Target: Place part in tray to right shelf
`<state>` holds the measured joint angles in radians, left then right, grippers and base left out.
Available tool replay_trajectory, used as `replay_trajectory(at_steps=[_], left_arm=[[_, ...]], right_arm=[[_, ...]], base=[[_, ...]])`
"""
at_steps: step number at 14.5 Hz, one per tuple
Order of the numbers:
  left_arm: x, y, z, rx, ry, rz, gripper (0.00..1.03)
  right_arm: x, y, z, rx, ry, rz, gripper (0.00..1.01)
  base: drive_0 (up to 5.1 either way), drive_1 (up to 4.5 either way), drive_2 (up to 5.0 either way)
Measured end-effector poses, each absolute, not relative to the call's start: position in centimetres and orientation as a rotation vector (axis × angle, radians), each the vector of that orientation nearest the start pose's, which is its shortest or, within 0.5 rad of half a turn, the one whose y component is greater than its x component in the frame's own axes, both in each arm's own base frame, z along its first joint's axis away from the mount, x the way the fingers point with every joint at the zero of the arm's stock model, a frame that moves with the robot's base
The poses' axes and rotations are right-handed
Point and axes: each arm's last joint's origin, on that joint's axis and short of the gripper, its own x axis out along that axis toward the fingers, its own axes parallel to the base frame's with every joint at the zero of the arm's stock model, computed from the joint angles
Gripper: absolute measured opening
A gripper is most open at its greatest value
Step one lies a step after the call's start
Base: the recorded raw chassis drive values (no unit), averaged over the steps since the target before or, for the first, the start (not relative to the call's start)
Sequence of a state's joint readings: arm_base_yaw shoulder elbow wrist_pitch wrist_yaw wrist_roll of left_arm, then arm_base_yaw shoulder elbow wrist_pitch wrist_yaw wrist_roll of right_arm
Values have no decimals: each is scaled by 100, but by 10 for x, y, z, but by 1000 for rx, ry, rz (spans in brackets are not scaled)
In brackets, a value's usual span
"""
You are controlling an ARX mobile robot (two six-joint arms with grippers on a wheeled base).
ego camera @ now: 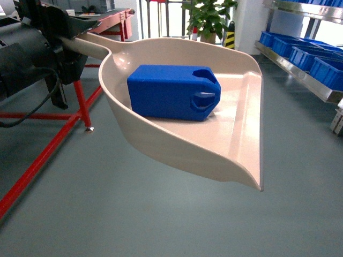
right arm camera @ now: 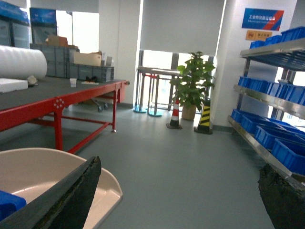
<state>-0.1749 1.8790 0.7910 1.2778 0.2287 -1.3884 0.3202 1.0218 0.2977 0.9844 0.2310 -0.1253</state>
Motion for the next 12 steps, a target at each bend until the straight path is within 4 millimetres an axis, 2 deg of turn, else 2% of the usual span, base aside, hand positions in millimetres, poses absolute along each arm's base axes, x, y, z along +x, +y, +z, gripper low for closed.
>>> replay_trajectory(at_steps=[12], left_arm=[[355,-69,184,-1359,118,-469,12]], right_arm=[[190,56,237,-52,-262,73,98]], base=[[1,433,-431]])
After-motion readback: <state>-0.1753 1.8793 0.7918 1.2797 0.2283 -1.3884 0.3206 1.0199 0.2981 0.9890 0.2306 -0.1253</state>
